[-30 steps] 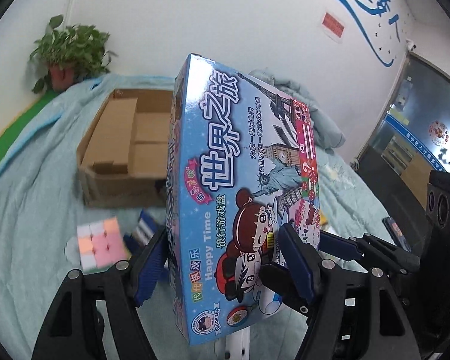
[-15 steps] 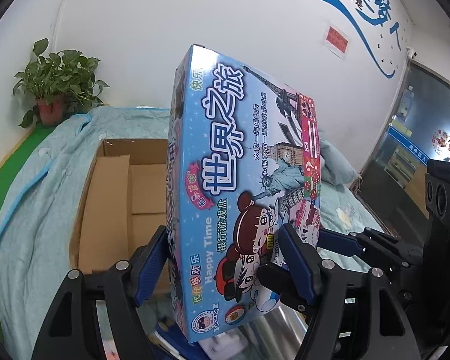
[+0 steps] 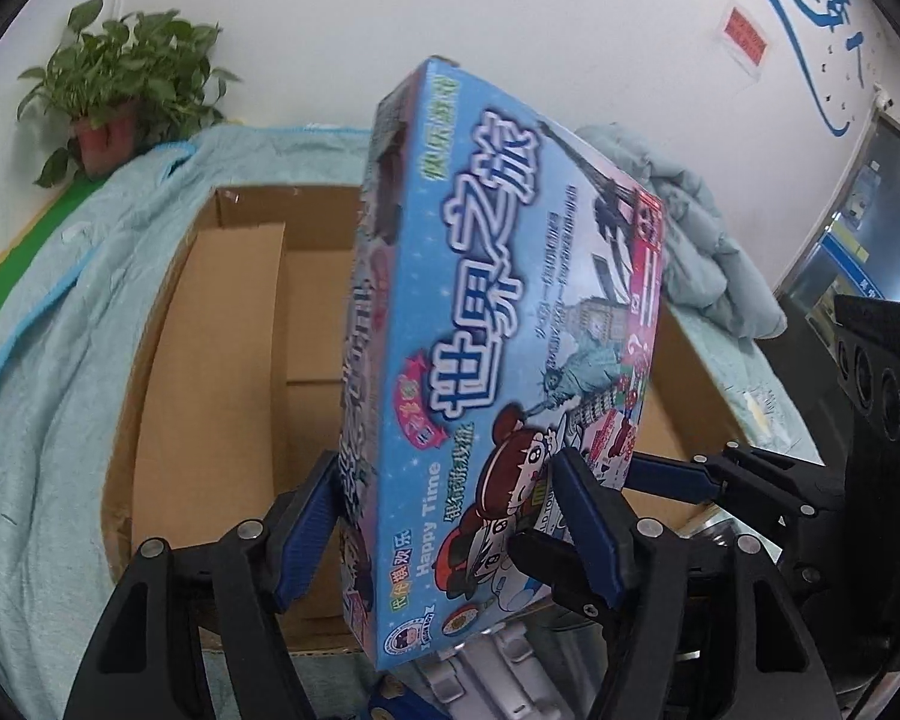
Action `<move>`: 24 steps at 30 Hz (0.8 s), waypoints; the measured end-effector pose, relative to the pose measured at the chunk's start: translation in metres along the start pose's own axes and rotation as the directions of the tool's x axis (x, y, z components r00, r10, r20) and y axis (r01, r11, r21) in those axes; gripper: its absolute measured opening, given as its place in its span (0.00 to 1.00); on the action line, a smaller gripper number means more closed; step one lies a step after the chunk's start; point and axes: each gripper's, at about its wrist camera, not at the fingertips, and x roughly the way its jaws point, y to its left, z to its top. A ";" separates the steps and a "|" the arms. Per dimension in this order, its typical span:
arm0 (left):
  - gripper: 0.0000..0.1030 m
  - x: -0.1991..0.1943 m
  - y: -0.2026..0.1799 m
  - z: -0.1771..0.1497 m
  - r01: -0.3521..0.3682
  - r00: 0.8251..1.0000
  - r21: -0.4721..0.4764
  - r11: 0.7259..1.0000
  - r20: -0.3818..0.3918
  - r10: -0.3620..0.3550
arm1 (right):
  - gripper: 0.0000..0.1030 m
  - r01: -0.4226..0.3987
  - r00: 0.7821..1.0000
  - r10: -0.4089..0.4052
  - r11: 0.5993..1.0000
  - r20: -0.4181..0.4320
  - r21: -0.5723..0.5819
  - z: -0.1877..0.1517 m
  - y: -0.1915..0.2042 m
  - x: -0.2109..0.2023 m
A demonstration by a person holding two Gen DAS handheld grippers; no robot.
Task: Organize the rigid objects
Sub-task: 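Lift the game box and lower it flat into the cardboard box, then open the right tool and withdraw it from the game box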
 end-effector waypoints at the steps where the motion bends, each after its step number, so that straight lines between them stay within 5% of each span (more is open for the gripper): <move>1: 0.64 0.008 0.005 -0.003 -0.008 1.000 -0.007 1.000 -0.011 0.008 | 0.67 -0.008 1.000 0.008 1.000 -0.028 0.006 -0.002 -0.002 0.009; 8: 0.51 0.030 0.006 -0.011 -0.115 0.993 -0.001 0.993 -0.018 0.115 | 0.59 -0.061 0.985 0.070 0.996 -0.158 0.058 -0.004 -0.018 0.046; 12: 0.41 0.030 0.017 -0.018 -0.169 0.985 -0.007 0.986 -0.017 0.169 | 0.32 -0.079 0.975 0.092 0.994 -0.202 0.075 -0.001 -0.018 0.047; 16: 0.26 0.030 0.018 -0.022 -0.153 0.988 0.041 0.987 -0.020 0.153 | 0.32 -0.062 0.964 0.077 0.996 -0.253 0.067 -0.004 -0.012 0.058; 21: 0.25 0.014 0.022 -0.033 -0.155 0.988 0.050 0.987 0.003 0.155 | 0.32 -0.112 0.955 0.125 0.992 -0.269 0.061 -0.005 -0.010 0.054; 24: 0.25 0.003 0.030 -0.039 -0.145 0.989 0.032 0.989 0.012 0.145 | 0.33 -0.054 0.967 0.080 0.992 -0.242 0.110 0.002 -0.028 0.050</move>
